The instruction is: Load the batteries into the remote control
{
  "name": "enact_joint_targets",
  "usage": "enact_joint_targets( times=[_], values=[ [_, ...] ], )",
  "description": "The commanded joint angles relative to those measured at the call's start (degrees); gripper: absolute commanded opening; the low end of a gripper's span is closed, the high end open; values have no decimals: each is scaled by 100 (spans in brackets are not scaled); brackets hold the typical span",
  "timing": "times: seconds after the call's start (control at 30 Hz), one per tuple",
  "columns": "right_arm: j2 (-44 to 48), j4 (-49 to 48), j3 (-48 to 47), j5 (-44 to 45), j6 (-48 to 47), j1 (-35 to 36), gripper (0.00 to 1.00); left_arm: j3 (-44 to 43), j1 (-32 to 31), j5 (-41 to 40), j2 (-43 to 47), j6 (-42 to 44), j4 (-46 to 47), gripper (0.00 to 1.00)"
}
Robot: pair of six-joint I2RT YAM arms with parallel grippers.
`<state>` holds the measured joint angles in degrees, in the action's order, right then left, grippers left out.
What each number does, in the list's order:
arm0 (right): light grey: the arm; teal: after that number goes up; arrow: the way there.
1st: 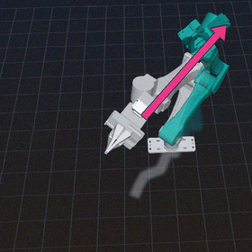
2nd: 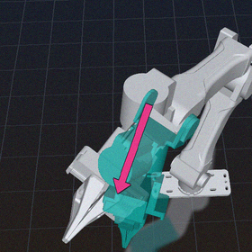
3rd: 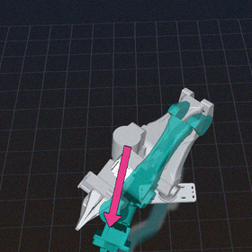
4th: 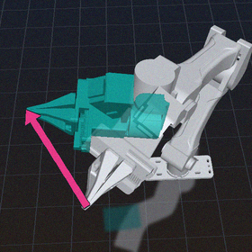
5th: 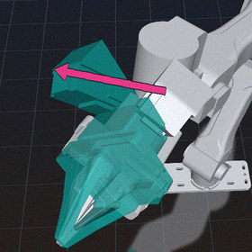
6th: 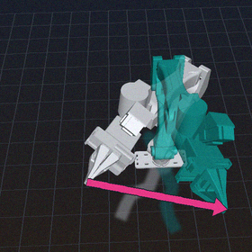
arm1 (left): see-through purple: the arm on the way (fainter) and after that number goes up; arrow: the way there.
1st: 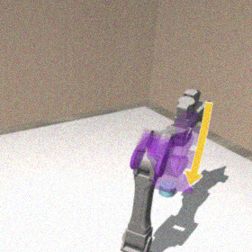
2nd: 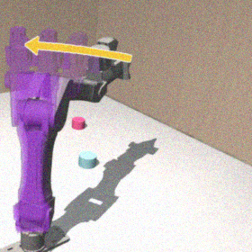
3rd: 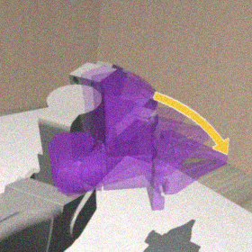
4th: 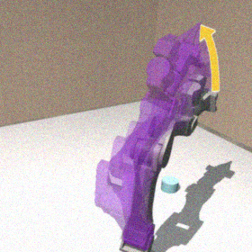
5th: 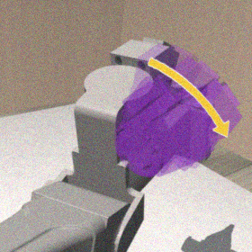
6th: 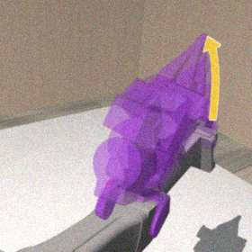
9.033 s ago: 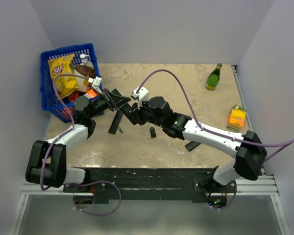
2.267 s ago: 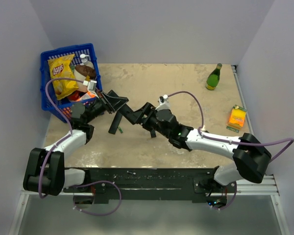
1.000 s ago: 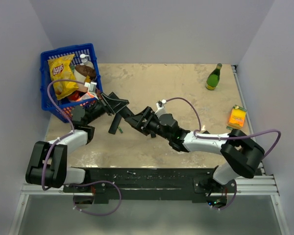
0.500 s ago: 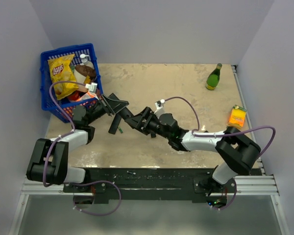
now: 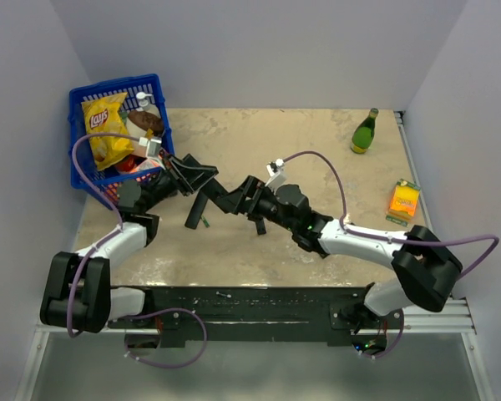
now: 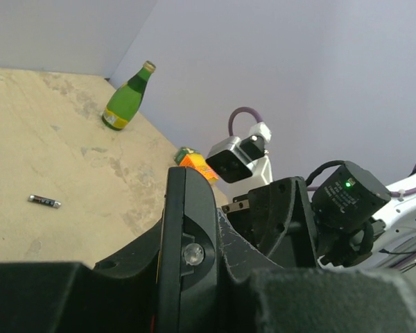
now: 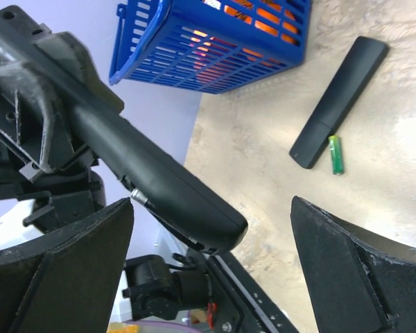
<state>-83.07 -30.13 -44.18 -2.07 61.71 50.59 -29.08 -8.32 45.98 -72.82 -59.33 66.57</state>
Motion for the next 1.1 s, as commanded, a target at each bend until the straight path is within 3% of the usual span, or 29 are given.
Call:
enact_joint_targets(
  times=[0.0,0.27,0.6,0.83,1.07],
  values=[
    [291,507,-397,163,-546,-49,98,-309,-12,-203,162,536,-398,0],
    [396,859,-784,49,-1038,-93,98,-388,-65,-229,206,730,-715,0],
    [836,2501,-1285,523,-2215,-594,87,-511,-65,-282,303,1002,-1128,0],
    [494,2828,-1795,-538,-4129,-594,89,-555,-100,-89,198,880,-980,0],
    [265,3161,-2094,-1656,-5291,-603,92,-704,-205,447,57,739,-373,0]
  ],
)
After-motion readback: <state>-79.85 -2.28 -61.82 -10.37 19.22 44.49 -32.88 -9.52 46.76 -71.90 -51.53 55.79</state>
